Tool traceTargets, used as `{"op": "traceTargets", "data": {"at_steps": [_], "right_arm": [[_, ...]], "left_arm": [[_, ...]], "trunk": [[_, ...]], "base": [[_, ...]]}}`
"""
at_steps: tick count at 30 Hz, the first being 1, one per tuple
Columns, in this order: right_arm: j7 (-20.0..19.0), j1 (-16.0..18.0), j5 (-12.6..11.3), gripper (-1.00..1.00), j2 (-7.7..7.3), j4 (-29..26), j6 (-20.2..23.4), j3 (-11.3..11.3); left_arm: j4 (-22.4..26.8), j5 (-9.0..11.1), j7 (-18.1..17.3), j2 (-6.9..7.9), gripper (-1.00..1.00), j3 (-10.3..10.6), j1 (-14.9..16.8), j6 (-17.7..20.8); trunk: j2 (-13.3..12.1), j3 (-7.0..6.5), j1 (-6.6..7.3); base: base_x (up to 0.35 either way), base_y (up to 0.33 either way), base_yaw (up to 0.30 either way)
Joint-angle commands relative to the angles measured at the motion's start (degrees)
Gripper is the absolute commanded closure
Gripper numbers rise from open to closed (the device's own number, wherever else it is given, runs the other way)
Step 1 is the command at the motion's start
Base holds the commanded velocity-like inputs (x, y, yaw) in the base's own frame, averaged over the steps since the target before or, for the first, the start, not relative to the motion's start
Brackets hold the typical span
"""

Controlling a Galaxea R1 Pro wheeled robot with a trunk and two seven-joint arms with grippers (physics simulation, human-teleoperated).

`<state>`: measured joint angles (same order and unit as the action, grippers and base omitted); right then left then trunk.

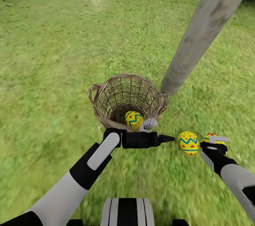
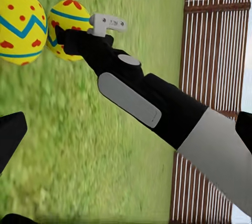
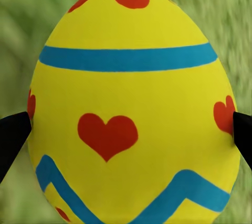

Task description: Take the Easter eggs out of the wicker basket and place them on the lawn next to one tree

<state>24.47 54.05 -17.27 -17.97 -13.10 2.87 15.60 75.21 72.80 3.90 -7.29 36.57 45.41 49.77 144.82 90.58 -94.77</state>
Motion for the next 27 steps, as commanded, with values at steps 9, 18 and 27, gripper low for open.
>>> {"op": "traceTargets", "data": {"at_steps": [9,18,27], "right_arm": [[0.4,0.9,-0.5,1.0,-0.04,-0.6,0.5,0.4],[0.4,0.9,-0.4,1.0,-0.2,-0.9,0.2,0.4],[0.5,0.9,-0.4,1.0,-0.14,-1.9,0.2,0.3]], "left_arm": [[0.1,0.6,0.4,-0.02,-1.0,0.7,0.0,0.2],[0.1,0.6,0.4,-0.01,-1.0,0.7,0.0,0.2],[0.1,0.6,0.4,0.0,-1.0,0.7,0.0,0.2]], "trunk": [[0.1,2.03,-0.22],[0.2,2.7,-0.3],[0.2,2.7,-0.3]], "base": [[0.0,0.0,0.0],[0.0,0.0,0.0],[0.0,0.0,0.0]]}}
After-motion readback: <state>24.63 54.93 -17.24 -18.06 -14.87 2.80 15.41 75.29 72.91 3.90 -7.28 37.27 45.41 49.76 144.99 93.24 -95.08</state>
